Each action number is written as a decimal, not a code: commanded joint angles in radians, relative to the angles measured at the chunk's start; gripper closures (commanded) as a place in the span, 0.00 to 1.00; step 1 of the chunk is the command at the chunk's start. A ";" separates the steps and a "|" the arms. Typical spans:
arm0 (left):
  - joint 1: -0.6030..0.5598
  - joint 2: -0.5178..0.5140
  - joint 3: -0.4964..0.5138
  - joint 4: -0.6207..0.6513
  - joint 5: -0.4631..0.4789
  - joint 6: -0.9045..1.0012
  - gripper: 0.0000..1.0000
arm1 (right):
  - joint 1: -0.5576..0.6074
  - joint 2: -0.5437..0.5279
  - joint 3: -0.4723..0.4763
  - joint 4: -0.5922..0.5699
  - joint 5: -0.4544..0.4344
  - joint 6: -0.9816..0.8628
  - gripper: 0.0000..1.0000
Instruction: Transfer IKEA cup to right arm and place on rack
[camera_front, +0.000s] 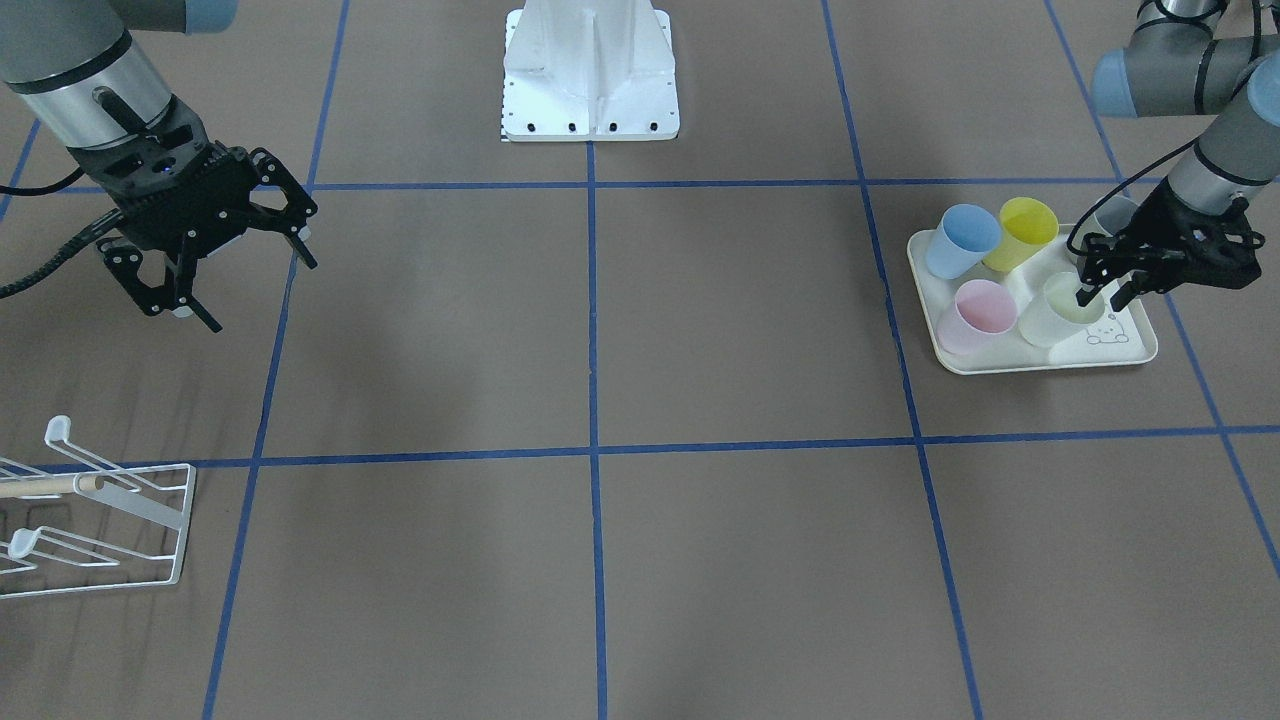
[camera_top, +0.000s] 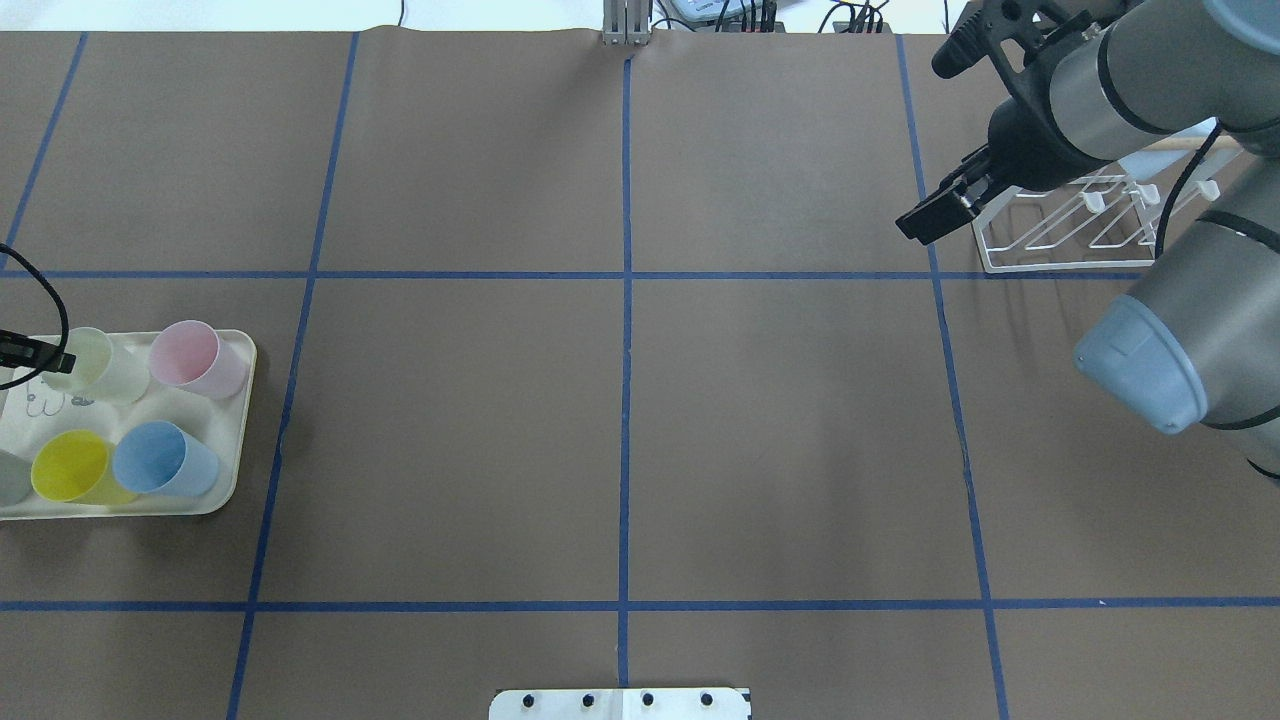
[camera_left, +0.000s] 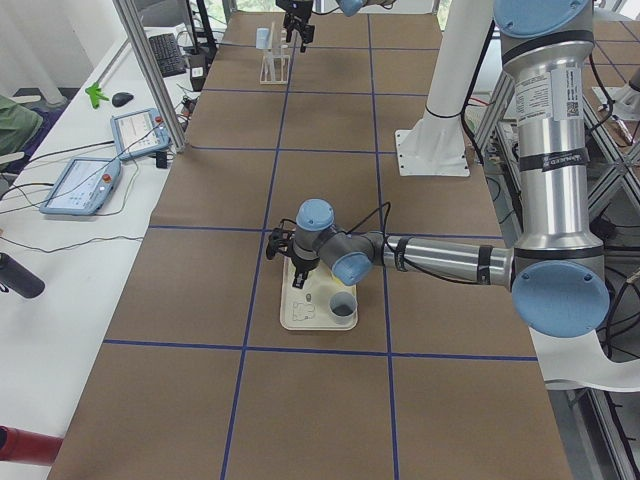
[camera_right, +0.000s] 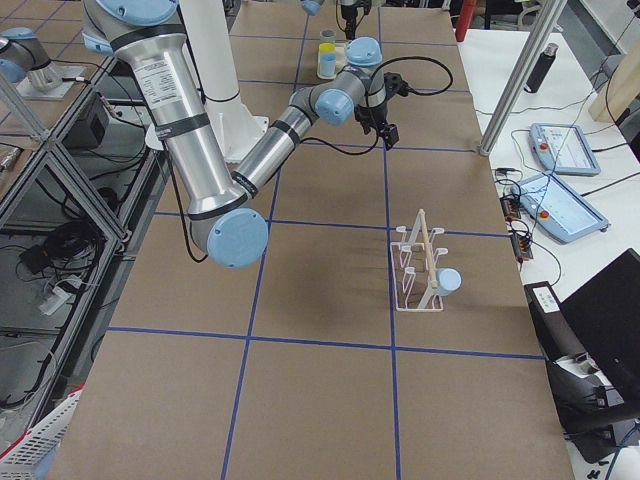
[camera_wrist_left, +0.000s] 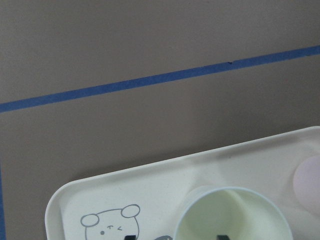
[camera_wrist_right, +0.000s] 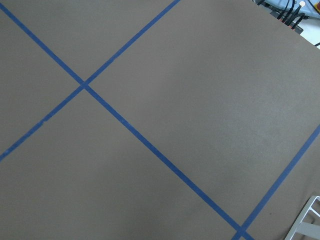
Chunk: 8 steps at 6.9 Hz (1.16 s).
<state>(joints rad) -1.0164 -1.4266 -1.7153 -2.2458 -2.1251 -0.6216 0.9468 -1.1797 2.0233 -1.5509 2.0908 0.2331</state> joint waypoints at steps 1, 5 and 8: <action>0.007 0.002 0.002 -0.008 -0.002 -0.001 0.83 | 0.000 0.000 0.000 0.000 0.000 0.000 0.01; -0.007 -0.008 -0.013 0.005 -0.006 0.000 1.00 | -0.020 0.018 -0.011 0.006 -0.012 0.000 0.01; -0.285 -0.108 -0.027 0.083 -0.274 -0.001 1.00 | -0.061 0.072 -0.031 0.084 -0.066 -0.011 0.01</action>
<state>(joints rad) -1.1919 -1.4875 -1.7362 -2.1905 -2.2800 -0.6209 0.9053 -1.1225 2.0032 -1.5203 2.0562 0.2297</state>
